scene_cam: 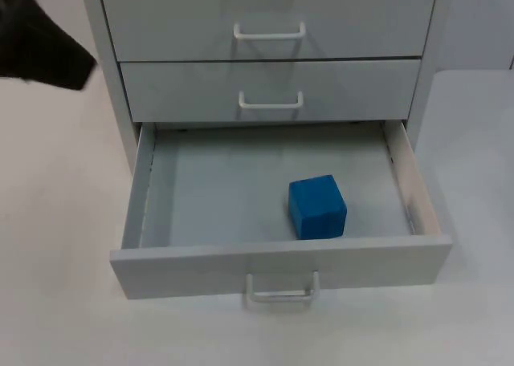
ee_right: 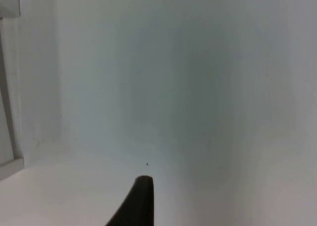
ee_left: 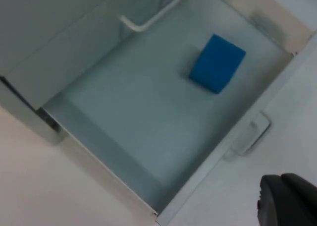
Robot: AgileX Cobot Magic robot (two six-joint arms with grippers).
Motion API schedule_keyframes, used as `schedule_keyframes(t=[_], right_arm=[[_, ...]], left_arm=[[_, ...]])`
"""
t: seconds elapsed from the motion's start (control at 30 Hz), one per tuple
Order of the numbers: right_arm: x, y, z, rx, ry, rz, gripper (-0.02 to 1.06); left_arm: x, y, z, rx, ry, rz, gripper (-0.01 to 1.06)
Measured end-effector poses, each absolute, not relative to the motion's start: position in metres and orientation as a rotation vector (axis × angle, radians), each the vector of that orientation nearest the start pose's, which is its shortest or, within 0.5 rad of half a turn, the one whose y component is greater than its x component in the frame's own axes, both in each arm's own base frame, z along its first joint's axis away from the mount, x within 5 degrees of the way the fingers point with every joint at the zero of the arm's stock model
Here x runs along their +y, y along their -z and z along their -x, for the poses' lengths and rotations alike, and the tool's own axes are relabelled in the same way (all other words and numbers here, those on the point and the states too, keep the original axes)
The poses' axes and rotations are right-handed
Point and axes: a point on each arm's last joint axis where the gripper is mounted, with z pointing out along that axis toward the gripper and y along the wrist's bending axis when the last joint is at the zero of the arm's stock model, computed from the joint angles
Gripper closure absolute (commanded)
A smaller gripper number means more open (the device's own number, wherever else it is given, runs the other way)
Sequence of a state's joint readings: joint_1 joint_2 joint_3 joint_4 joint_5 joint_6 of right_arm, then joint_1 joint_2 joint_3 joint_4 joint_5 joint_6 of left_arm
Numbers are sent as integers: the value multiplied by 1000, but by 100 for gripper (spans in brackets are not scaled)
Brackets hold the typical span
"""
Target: Open the drawer with the left hand, place the block into the drawer with the right hand, then close the drawer with the left hand.
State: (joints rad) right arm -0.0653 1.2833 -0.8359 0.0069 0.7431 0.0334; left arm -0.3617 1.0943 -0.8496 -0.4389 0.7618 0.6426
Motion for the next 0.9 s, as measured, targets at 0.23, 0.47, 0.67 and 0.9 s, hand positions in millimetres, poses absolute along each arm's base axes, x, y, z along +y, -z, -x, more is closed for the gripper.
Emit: schedule_keyframes(t=[0.23, 0.47, 0.67, 0.9], right_arm=[[-15, -256, -240, 2667, 2, -137, 13], [-15, -256, -240, 2667, 2, -137, 13], [-15, -256, -240, 2667, 2, -137, 13], [-15, -256, -241, 2661, 3, -137, 13]], left_arm=[[-137, -288, -178, 2257, 213, -1189, 105], [-177, -258, -171, 2240, 85, -1416, 105], [-207, -230, -167, 2181, -43, -1549, 105], [-230, -200, -163, 2116, -191, -1663, 105]])
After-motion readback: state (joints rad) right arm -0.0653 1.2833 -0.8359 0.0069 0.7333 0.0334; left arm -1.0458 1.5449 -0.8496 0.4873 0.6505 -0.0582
